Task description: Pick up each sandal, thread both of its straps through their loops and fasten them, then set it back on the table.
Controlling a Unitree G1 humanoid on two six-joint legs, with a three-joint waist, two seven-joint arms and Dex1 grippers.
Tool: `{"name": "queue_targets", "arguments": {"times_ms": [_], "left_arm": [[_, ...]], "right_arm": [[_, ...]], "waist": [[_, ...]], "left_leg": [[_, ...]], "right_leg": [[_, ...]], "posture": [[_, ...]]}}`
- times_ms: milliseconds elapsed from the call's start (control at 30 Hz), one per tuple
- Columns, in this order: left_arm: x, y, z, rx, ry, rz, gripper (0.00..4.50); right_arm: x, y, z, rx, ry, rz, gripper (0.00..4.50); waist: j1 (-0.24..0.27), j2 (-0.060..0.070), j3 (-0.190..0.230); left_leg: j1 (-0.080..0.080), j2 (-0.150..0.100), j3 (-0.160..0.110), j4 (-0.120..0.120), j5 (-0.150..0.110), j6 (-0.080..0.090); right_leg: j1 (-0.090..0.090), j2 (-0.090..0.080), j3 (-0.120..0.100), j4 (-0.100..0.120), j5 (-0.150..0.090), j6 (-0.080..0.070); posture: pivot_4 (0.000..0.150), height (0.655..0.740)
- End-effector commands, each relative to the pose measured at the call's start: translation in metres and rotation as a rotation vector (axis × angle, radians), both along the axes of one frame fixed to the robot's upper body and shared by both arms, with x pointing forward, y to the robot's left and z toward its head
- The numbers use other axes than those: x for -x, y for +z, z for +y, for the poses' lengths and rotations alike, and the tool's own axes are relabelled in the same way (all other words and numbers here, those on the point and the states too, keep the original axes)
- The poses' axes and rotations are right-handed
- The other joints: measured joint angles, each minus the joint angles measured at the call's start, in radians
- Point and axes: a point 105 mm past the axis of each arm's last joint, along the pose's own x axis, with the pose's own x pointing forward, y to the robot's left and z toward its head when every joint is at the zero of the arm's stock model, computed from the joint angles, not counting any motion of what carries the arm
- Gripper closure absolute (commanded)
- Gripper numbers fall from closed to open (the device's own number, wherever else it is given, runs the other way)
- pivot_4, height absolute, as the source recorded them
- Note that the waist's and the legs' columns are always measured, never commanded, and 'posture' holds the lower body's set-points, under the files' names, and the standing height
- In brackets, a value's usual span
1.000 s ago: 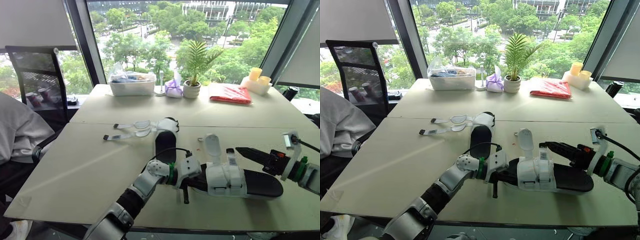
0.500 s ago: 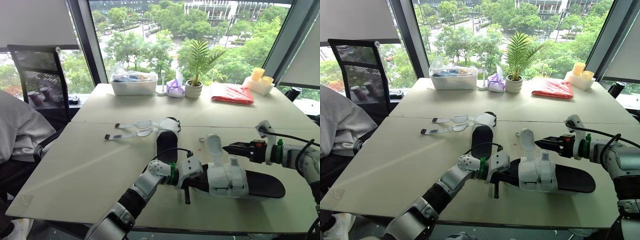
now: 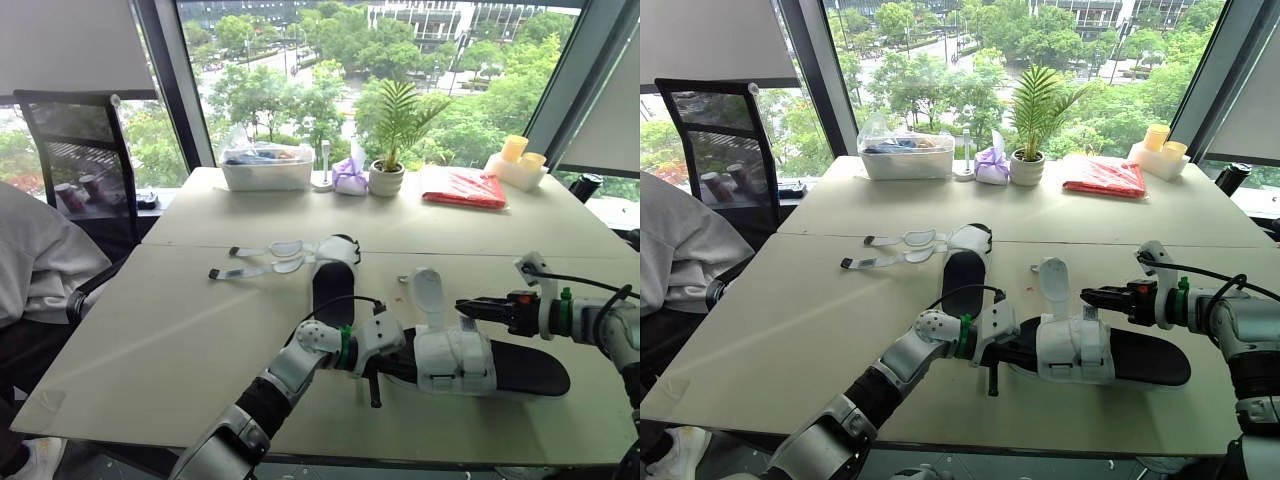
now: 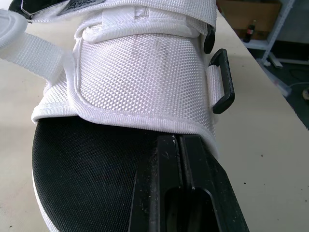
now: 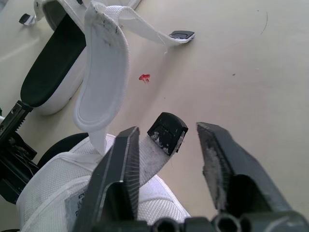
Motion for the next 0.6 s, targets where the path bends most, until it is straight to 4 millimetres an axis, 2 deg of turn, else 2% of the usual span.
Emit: {"name": "queue_targets", "arguments": {"times_ms": [33, 67, 200, 300, 433, 600], "left_arm": [[-0.004, -0.009, 0.004, -0.031, 0.042, 0.018, 4.5], [-0.005, -0.009, 0.004, -0.032, 0.042, 0.018, 4.5], [-0.004, -0.009, 0.004, -0.031, 0.042, 0.021, 4.5], [-0.004, -0.009, 0.004, -0.031, 0.04, 0.022, 4.5], [-0.002, -0.009, 0.003, -0.031, 0.032, 0.02, 4.5], [-0.001, -0.01, 0.002, -0.032, 0.031, 0.018, 4.5]], "right_arm": [[-0.001, 0.017, 0.002, -0.042, 0.01, -0.06, 4.29], [-0.001, 0.021, 0.002, -0.067, 0.006, -0.07, 4.45], [-0.001, 0.041, 0.002, -0.185, 0.0, -0.11, 4.45], [-0.002, 0.04, 0.002, -0.19, -0.014, -0.106, 4.45], [-0.006, 0.02, 0.01, -0.113, -0.008, -0.072, 4.45], [-0.014, -0.018, 0.003, 0.067, -0.034, -0.017, 4.45]], "waist": [[0.0, 0.0, 0.0], [0.0, 0.0, 0.0], [0.0, 0.0, 0.0], [0.0, 0.0, 0.0], [-0.002, 0.0, 0.0], [-0.002, 0.0, 0.0]], "left_leg": [[0.0, 0.0, 0.0, 0.0, 0.0, 0.0], [0.0, 0.0, 0.0, 0.0, 0.0, 0.0], [0.0, 0.0, 0.0, 0.0, 0.0, 0.0], [0.0, 0.0, 0.0, 0.0, 0.0, 0.0], [0.0, 0.0, 0.0, 0.0, 0.0, 0.0], [0.0, 0.0, 0.0, 0.0, 0.0, 0.0]], "right_leg": [[0.0, 0.0, 0.0, 0.0, 0.0, 0.0], [0.0, 0.0, 0.0, 0.0, 0.0, 0.0], [0.0, 0.0, 0.0, 0.0, 0.0, 0.0], [0.0, 0.0, 0.0, 0.0, 0.0, 0.0], [0.0, 0.0, 0.0, 0.0, 0.0, 0.0], [0.0, 0.0, 0.0, 0.0, 0.0, 0.0]], "posture": [[0.15, 0.7388], [0.15, 0.7388], [0.15, 0.7388], [0.15, 0.7388], [0.15, 0.7388], [0.15, 0.7388]]}}
